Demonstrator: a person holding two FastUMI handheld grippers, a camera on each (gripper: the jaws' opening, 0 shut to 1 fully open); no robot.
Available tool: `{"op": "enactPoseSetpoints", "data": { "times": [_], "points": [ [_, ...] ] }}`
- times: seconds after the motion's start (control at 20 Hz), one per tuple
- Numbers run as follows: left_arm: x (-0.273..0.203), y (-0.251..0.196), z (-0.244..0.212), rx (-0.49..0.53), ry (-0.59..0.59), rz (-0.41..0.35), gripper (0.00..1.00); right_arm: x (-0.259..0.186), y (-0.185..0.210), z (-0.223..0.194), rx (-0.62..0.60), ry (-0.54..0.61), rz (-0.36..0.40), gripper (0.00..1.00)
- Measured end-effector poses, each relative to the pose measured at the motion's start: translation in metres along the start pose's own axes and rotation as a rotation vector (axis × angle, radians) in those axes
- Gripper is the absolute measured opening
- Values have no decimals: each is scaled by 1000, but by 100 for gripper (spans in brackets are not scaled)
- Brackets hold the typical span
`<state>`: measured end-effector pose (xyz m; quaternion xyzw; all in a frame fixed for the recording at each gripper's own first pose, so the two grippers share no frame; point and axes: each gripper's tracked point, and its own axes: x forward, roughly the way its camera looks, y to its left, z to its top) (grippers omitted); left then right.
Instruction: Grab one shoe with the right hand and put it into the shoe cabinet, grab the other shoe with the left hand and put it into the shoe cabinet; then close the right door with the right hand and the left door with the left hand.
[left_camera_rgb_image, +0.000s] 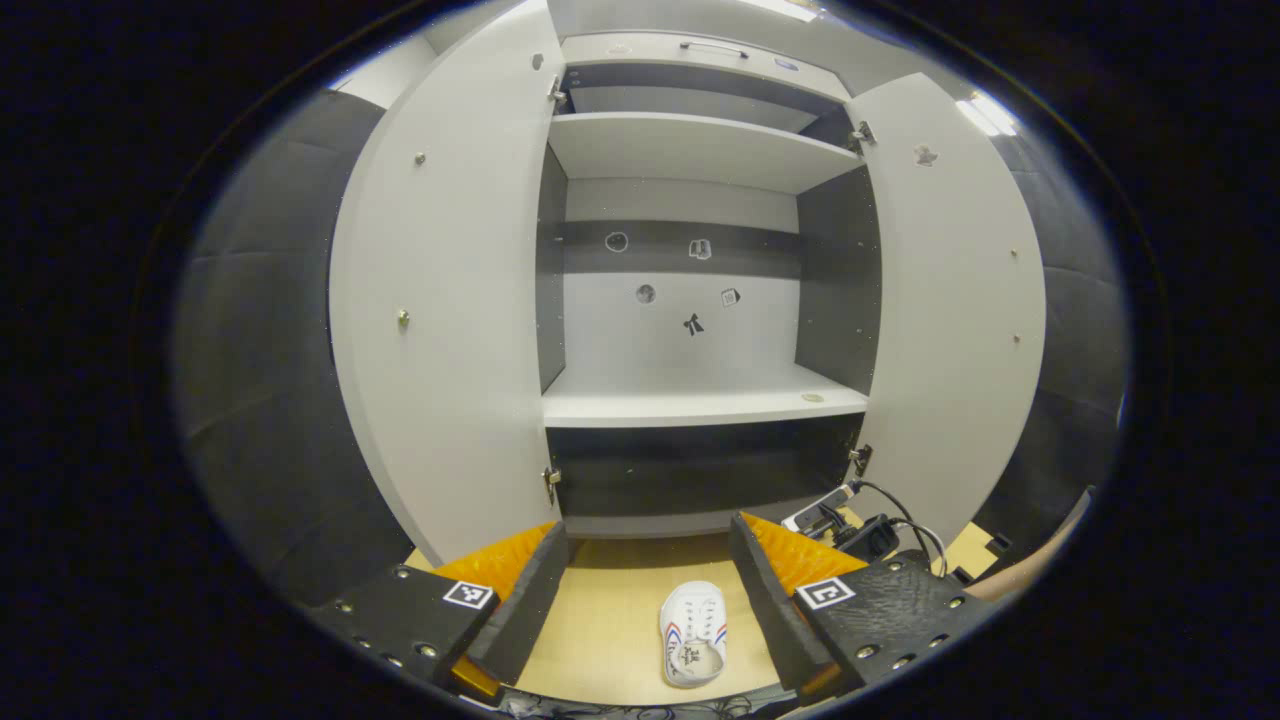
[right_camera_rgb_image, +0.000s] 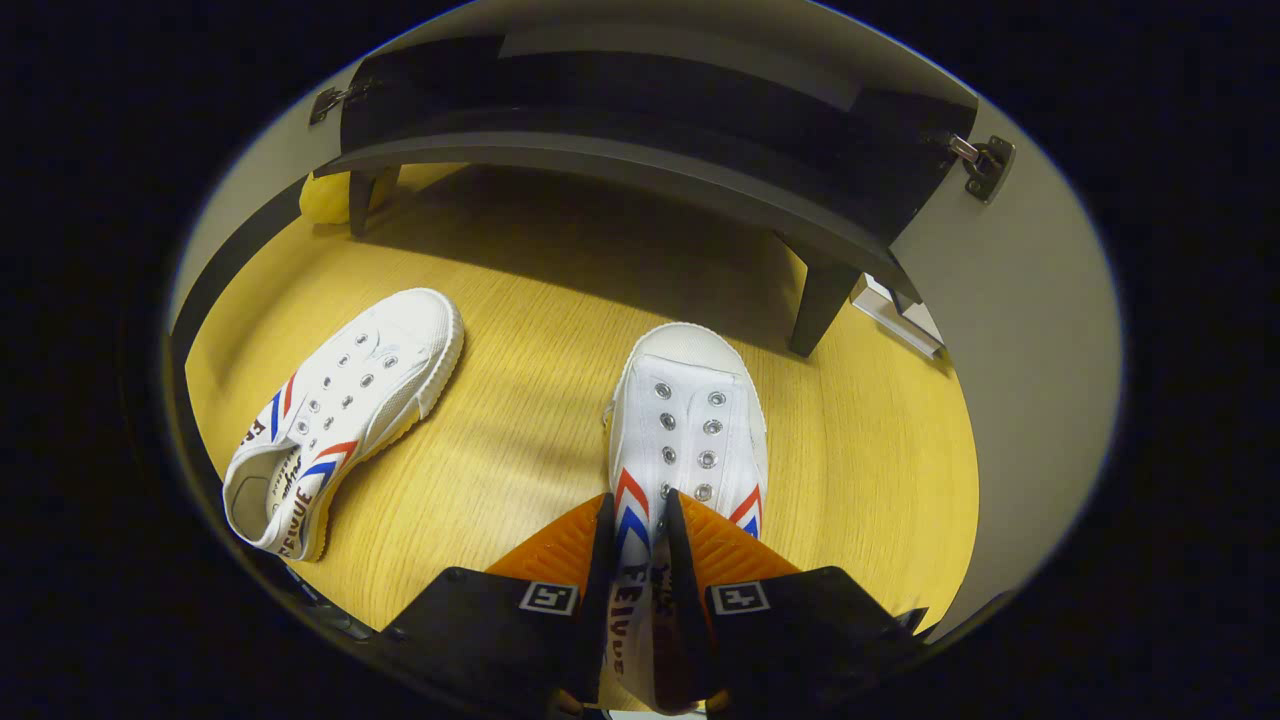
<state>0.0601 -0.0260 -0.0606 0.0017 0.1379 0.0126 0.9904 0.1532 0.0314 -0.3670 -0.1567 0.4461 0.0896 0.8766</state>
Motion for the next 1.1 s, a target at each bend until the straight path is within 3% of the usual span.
{"op": "enactPoseSetpoints", "data": {
  "times": [0.05,0.1,0.25,0.35,0.6,0.65,0.7,0.75,1.1],
  "points": [
    [-1,0,0,3,0,2,93,-4,1,1,-1,4,11,22],
    [-2,1,-1,3,2,4,97,1,0,1,6,4,8,22],
    [-6,2,-7,-2,13,10,93,-3,1,2,53,36,36,4],
    [-8,6,-11,-8,20,17,97,-5,1,4,80,45,60,2],
    [-9,16,-14,-35,12,24,93,-32,-1,12,145,21,58,1],
    [-8,17,-15,-39,10,20,97,-45,-2,15,152,6,63,2],
    [-7,18,-15,-40,8,16,93,-58,0,17,152,-9,64,2],
    [-7,19,-16,-37,5,10,97,-70,2,20,149,-29,67,0],
    [-10,32,-29,37,7,-17,97,-165,17,70,199,-197,133,2]
  ]
}}
